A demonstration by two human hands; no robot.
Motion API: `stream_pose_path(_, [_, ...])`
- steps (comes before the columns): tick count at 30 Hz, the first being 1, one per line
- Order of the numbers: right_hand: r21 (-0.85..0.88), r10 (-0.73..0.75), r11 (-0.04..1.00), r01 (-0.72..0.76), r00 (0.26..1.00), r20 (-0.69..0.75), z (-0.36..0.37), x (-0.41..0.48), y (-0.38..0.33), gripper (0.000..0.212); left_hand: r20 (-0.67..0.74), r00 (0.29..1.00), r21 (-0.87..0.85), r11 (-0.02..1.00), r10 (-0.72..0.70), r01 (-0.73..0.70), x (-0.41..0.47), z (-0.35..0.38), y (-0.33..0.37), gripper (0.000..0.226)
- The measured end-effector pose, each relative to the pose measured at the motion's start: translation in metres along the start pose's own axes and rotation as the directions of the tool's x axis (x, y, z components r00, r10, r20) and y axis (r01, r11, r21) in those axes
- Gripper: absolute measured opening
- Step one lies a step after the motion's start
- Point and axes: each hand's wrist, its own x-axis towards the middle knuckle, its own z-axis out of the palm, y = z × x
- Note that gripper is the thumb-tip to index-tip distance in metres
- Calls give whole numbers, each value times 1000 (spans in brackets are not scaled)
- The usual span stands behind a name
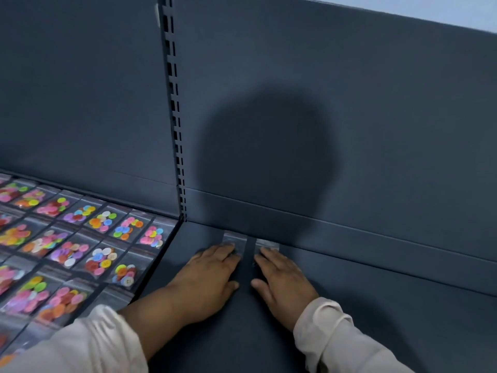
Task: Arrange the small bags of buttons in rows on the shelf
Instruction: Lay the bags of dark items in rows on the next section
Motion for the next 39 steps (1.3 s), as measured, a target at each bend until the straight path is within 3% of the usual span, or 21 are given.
stream_pose_path(4, [90, 18, 996, -8, 994, -105, -7, 0, -9, 79, -23, 999, -40, 999, -29, 28, -7, -9, -3, 59])
stream_pose_path(8, [69, -6, 998, 15, 992, -125, -23, 6, -31, 59, -115, 991, 4, 997, -73, 74, -22, -25, -15, 60])
stream_pose_path(16, [-63, -85, 995, 79, 990, -111, -55, 19, -123, 54, -298, 940, 37, 982, -165, 184, -100, -63, -68, 65])
stream_pose_path(24, [-97, -214, 974, 206, 973, -85, -51, 47, -289, 57, -363, 872, 54, 927, -327, 370, -237, -103, -173, 70])
stream_pose_path(30, [-110, -316, 946, 304, 943, -108, -32, 69, -420, 56, -407, 833, 53, 901, -374, 431, -337, -122, -265, 61])
stream_pose_path(39, [-36, -406, 914, 405, 912, -56, -12, 103, -559, 55, -424, 777, 52, 844, -465, 534, -442, -144, -360, 64])
